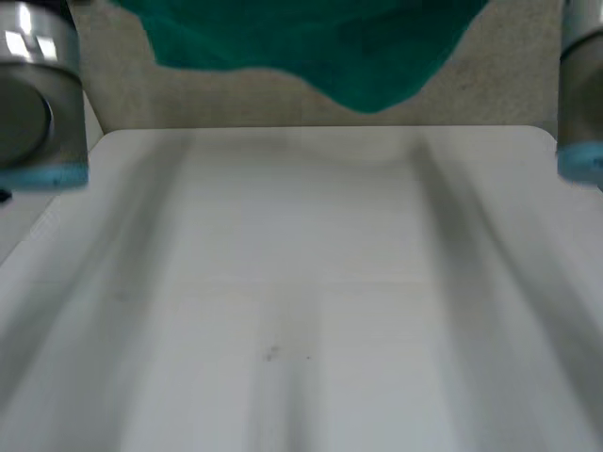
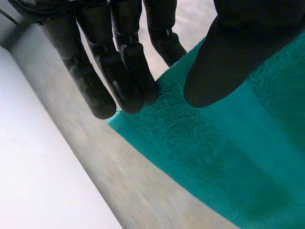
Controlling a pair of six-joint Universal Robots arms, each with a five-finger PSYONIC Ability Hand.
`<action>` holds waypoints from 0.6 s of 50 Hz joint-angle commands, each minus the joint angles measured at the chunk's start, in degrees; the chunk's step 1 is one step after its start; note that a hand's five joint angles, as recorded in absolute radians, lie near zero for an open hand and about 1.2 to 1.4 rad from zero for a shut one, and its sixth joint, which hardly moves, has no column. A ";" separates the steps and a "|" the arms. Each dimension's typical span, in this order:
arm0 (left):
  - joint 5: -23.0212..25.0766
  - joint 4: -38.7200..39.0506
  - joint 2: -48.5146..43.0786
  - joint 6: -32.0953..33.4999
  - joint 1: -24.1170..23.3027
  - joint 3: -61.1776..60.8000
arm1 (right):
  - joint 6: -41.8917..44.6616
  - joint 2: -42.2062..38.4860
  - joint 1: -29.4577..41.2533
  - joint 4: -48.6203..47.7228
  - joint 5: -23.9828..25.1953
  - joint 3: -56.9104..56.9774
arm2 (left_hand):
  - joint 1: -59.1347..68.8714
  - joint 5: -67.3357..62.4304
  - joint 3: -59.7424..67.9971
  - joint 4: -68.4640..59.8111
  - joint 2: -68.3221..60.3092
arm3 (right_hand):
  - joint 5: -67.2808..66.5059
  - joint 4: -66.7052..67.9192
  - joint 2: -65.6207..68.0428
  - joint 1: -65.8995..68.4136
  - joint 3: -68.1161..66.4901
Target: Fold the towel.
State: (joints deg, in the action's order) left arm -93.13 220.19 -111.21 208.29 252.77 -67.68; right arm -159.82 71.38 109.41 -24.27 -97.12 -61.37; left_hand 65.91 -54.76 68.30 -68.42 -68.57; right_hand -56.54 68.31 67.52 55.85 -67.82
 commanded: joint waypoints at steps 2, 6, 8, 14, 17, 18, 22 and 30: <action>0.40 -0.90 -0.50 -2.54 0.00 -19.93 | -0.05 -0.28 -0.25 2.82 2.89 -15.17 | 14.09 -15.24 11.69 -11.58 -11.43 | -13.46 11.69 12.48 24.15 -12.18; 1.37 -0.90 -4.00 -2.54 -0.18 -25.65 | -0.14 -3.16 -0.34 3.26 3.42 -19.57 | 14.09 -15.24 11.69 -11.58 -11.43 | -13.46 11.69 12.48 24.15 -12.18; 1.81 -0.90 -5.85 -2.54 -0.35 -27.06 | -0.14 -6.50 -0.34 3.96 3.25 -20.10 | 14.09 -15.24 11.69 -11.58 -11.43 | -13.46 11.69 12.48 24.15 -12.18; 2.42 -1.52 -9.03 -2.10 -1.58 -30.58 | -0.14 -15.48 -0.25 10.55 2.90 -19.84 | 14.09 -15.24 11.69 -11.58 -11.43 | -13.46 11.69 12.48 24.15 -12.18; 2.42 -1.78 -8.41 -2.10 -1.67 -31.55 | -0.32 -15.57 -0.60 13.80 2.90 -19.92 | 14.09 -15.24 11.69 -11.58 -11.43 | -8.68 6.91 7.70 19.37 -7.41; 2.42 -1.96 -8.15 -2.10 -1.67 -31.64 | -0.32 -15.39 -0.95 14.51 2.90 -20.10 | 14.09 -15.24 11.69 -11.58 -11.43 | -4.15 2.37 3.16 14.84 -2.87; 2.42 -3.18 -6.05 -2.36 -1.58 -32.25 | -1.37 -12.77 -2.01 17.50 2.90 -21.15 | 14.09 -15.24 11.69 -11.58 -11.43 | 23.45 -25.23 -24.43 -12.76 24.73; 2.51 -4.59 -3.84 -2.80 -1.76 -33.66 | -1.64 -4.59 -3.85 19.17 3.77 -25.46 | 14.09 -15.24 11.69 -11.58 -11.43 | 46.87 -48.64 -47.85 -36.18 48.14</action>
State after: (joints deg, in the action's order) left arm -90.62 216.54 -116.73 205.82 251.18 -100.49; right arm -161.71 60.97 106.98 -5.79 -93.96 -83.88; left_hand 65.91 -55.78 68.38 -68.44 -68.64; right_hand -13.54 23.48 23.53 20.62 -23.37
